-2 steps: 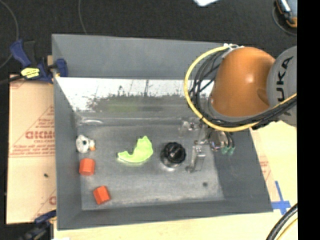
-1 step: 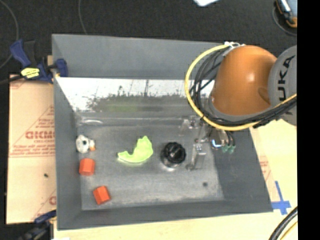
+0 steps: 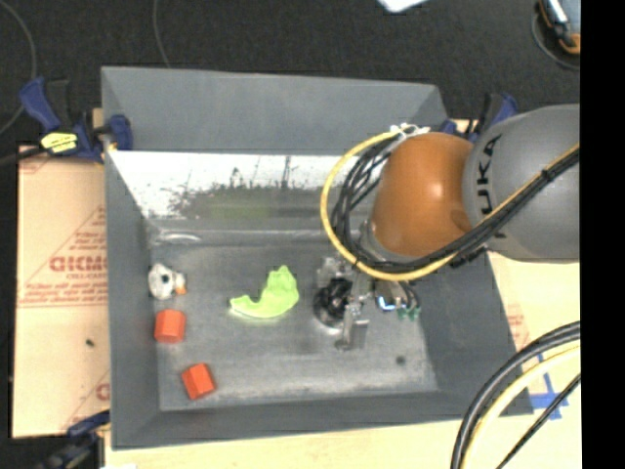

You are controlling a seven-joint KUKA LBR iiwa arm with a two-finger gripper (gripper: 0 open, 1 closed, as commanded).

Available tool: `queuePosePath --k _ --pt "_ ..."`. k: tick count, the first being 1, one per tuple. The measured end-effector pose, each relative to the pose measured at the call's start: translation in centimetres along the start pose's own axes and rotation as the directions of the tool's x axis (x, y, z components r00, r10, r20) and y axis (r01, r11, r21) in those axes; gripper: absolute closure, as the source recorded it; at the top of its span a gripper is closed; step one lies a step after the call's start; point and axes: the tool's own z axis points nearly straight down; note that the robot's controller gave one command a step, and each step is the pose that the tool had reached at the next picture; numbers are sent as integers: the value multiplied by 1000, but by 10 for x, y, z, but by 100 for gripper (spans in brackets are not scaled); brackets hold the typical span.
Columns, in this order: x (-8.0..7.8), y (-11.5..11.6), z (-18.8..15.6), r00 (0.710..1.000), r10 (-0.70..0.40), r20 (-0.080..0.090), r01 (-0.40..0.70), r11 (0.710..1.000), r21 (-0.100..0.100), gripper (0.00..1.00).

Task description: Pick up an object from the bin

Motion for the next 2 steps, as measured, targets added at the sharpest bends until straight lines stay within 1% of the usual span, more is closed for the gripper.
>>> queuePosePath --k 1,2 --pt "-14 18 30 998 65 3 -65 998 -2 0" --pt "-37 9 69 998 -67 8 67 998 2 0"
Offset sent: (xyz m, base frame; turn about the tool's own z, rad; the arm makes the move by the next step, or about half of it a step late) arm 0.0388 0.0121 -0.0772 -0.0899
